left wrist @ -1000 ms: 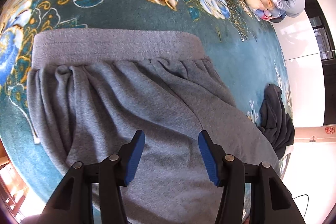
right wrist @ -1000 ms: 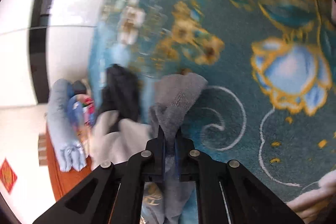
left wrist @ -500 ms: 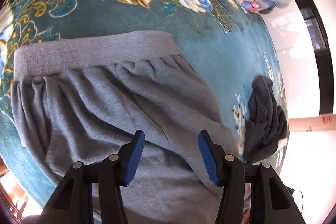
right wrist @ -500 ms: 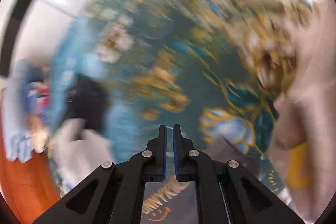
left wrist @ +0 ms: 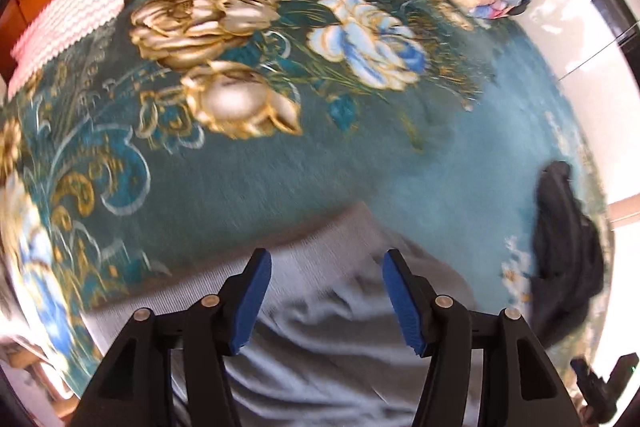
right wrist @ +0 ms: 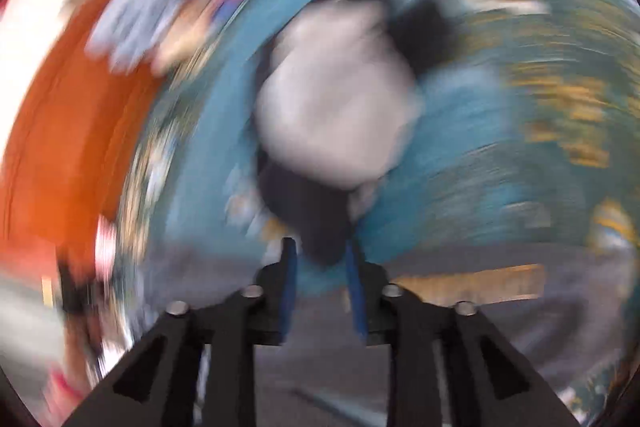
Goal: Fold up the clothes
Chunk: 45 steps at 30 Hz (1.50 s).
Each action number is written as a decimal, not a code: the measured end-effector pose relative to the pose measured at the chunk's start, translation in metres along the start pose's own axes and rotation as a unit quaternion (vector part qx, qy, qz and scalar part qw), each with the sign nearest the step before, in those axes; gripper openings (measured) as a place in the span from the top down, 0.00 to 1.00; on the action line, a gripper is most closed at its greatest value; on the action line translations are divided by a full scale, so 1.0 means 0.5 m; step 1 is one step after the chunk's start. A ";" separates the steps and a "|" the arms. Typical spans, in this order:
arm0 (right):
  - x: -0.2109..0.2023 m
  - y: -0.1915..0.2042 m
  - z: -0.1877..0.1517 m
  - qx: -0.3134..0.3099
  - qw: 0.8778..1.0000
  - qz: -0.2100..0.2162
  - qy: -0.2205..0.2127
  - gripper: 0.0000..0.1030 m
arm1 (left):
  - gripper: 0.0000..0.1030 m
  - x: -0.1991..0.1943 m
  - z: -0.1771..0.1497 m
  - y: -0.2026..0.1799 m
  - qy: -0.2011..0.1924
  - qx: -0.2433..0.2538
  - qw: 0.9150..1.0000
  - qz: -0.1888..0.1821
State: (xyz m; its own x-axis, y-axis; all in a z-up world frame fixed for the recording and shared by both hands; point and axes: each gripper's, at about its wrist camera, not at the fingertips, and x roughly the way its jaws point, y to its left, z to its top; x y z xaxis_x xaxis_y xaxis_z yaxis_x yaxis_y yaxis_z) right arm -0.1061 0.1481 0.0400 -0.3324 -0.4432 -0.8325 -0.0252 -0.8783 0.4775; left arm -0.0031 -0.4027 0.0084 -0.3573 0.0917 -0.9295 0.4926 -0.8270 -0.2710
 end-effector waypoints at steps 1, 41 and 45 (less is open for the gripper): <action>0.038 0.032 -0.008 -0.032 0.999 0.005 0.028 0.71 | 0.38 0.015 0.007 0.005 0.005 0.002 1.000 0.008; 0.355 0.251 0.085 -0.185 0.972 -0.134 0.054 0.96 | 0.94 0.083 0.126 -0.036 -0.055 0.047 0.997 0.021; 0.322 0.260 0.079 -0.191 0.972 -0.127 0.043 0.89 | 0.88 0.085 0.116 -0.031 -0.040 0.036 0.998 0.016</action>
